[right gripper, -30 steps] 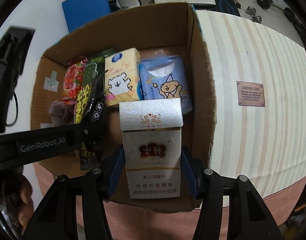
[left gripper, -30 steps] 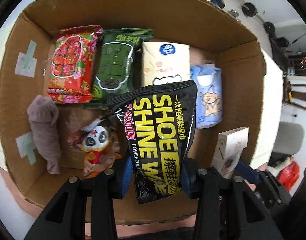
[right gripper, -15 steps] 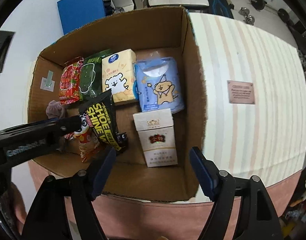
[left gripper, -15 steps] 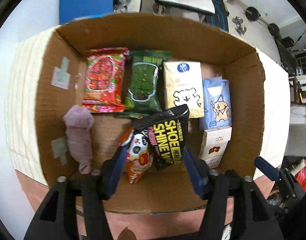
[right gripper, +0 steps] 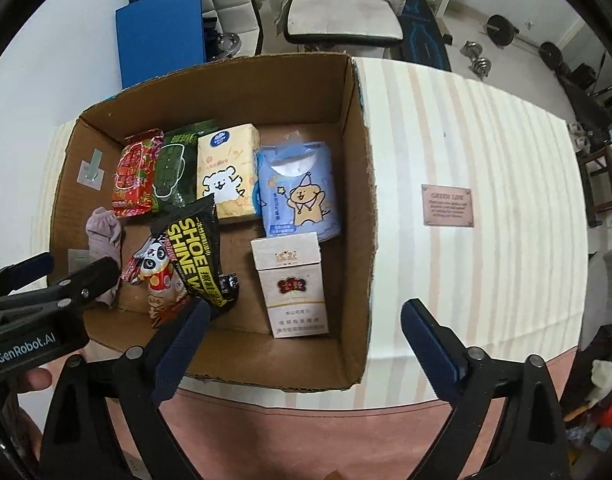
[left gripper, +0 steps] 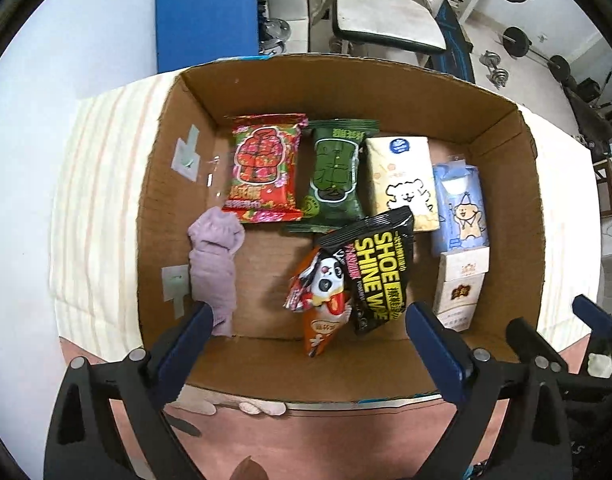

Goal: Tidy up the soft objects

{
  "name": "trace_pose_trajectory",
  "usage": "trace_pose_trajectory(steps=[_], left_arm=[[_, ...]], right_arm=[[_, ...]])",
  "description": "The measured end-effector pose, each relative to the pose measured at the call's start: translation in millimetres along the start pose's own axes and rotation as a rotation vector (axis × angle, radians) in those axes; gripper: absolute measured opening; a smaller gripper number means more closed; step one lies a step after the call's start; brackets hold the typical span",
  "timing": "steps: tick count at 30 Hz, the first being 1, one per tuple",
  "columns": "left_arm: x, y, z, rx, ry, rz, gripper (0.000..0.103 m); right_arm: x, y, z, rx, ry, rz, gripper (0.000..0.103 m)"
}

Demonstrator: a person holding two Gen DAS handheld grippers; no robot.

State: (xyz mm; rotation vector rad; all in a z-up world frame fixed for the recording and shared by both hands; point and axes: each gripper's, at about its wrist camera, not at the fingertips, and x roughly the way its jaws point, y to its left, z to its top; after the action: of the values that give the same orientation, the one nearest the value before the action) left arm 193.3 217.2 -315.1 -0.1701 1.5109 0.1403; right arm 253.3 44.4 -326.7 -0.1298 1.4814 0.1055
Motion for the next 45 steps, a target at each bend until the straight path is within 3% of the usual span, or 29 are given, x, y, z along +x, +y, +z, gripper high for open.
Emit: trace_pose_trajectory(steps=[6,14,27,39,45], left_arm=[[-8,4,-7,-0.019,-0.030,0.014,0.099],[-63,2,-28,-0.039,-0.150,-0.001,0.099],[-169,-16,-99,0.004,-0.326,-0.042,0.099],[-239,-26,-155,0.000,-0.453,-0.048,0.099],[-259,-23,-173,-0.016,-0.480,-0.041,0.099]], right_arm=[[-3,-4,-4,0.010,-0.018,-0.020,0.103],[-38,-8,-16,0.009,-0.082,-0.009,0.103],[-157,-24,-81,-0.011,-0.268,0.055,0.103],[-246,-37,-142,-0.006,-0.395,0.087,0.103],[-283,-36,-170,-0.013,-0.455,0.091,0.103]])
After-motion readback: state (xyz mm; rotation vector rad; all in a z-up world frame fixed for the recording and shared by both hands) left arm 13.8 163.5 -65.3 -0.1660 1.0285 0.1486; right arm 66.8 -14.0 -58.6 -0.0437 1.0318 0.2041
